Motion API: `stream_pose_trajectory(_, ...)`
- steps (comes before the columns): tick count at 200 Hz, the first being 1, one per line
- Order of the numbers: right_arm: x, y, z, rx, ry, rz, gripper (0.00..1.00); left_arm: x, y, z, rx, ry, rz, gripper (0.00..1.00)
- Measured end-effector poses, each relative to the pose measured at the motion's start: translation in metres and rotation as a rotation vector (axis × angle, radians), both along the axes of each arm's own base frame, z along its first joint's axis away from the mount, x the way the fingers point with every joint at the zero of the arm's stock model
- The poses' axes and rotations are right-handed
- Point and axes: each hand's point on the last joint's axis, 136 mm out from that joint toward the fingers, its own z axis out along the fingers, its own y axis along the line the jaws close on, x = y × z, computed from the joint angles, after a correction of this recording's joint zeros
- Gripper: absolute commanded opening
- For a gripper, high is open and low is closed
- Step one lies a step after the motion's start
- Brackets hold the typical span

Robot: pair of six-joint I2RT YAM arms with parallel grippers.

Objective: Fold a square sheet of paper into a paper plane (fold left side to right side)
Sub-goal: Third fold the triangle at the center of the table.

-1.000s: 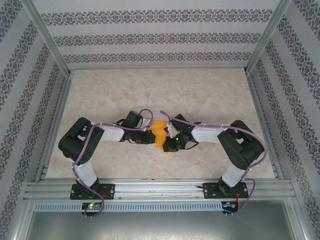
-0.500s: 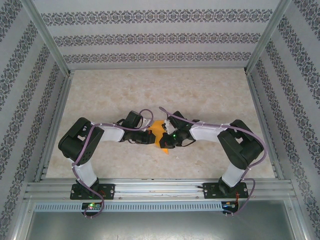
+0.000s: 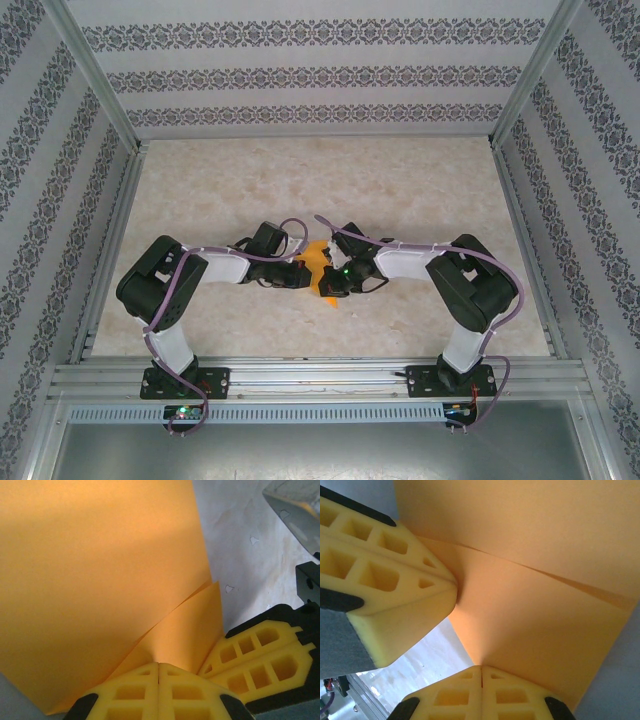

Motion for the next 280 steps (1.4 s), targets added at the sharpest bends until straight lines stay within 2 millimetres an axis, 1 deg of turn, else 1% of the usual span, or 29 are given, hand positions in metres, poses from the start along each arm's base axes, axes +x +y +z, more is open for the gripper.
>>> stream_pose_trajectory(37, -0.003, -0.003, 0.000, -0.013, 0.002, 0.002, 0.00, 0.000, 0.000, 0.000, 0.007, 0.000, 0.000, 0.00)
stream_pose_trajectory(114, -0.022, -0.023, -0.001, -0.055, 0.013, 0.009, 0.00, 0.000, 0.000, -0.001, 0.012, -0.001, 0.000, 0.00)
stream_pose_trajectory(198, -0.031, -0.032, -0.001, -0.063, 0.009, 0.009, 0.00, 0.000, 0.000, -0.001, 0.013, -0.001, 0.000, 0.00)
stream_pose_trajectory(220, -0.039, -0.038, 0.000, -0.080, 0.031, 0.012, 0.00, 0.000, 0.000, -0.001, 0.014, 0.000, 0.000, 0.00)
stream_pose_trajectory(232, -0.046, -0.044, 0.001, -0.102, 0.059, 0.013, 0.00, 0.000, 0.000, -0.001, 0.014, 0.000, 0.000, 0.00)
stream_pose_trajectory(242, -0.051, -0.047, 0.003, -0.108, 0.075, 0.013, 0.00, 0.000, 0.000, -0.001, 0.014, 0.000, 0.000, 0.00)
stream_pose_trajectory(256, -0.051, -0.047, 0.010, -0.090, 0.075, 0.010, 0.00, 0.000, 0.000, 0.000, 0.014, 0.000, 0.000, 0.00)
stream_pose_trajectory(280, -0.043, -0.039, 0.022, -0.040, 0.051, 0.001, 0.00, 0.000, 0.000, 0.000, 0.014, 0.000, 0.000, 0.00)
